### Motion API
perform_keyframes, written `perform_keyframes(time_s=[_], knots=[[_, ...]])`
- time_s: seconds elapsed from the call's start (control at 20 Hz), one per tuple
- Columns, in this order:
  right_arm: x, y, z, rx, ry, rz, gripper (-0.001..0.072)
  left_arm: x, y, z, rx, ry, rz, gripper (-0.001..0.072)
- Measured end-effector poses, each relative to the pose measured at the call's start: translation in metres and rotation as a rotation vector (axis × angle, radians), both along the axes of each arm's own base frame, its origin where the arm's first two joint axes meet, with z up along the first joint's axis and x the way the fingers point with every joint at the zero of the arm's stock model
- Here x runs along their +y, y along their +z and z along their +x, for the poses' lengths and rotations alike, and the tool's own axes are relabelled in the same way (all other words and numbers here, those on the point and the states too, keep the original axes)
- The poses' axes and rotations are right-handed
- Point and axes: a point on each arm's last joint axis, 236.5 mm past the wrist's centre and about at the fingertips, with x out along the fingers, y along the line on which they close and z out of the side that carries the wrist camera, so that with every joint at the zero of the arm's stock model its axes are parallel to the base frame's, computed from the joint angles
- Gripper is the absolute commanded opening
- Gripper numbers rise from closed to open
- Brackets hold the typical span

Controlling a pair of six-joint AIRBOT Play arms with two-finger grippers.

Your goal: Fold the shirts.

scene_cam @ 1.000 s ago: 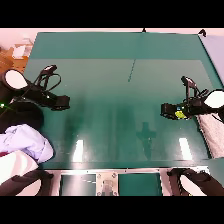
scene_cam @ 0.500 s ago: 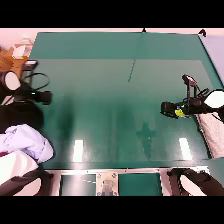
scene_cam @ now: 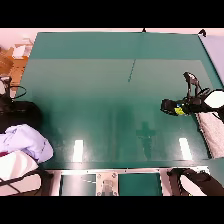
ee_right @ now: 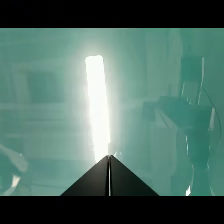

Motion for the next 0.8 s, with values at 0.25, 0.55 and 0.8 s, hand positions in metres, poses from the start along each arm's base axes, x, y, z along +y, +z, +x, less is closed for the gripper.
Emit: perform_keyframes(time_s=[0.25, 0.55, 0.8], knots=[[0.0, 0.0, 0.001, -0.003, -0.001, 0.0, 0.0017, 0.007, -0.028, -0.002, 0.057, 0.006, -0.011, 0.0022], [0.003, 0.007, 0.004, -0.014, -0.002, 0.018, 0.0017, -0.023, 0.021, 0.04, -0.006, -0.12, -0.054, 0.0018], [-0.005, 0.031, 0.019, -0.072, -0.033, 0.025, 0.0017, -0.167, 0.141, 0.118, -0.324, -0.466, -0.141, 0.0019]])
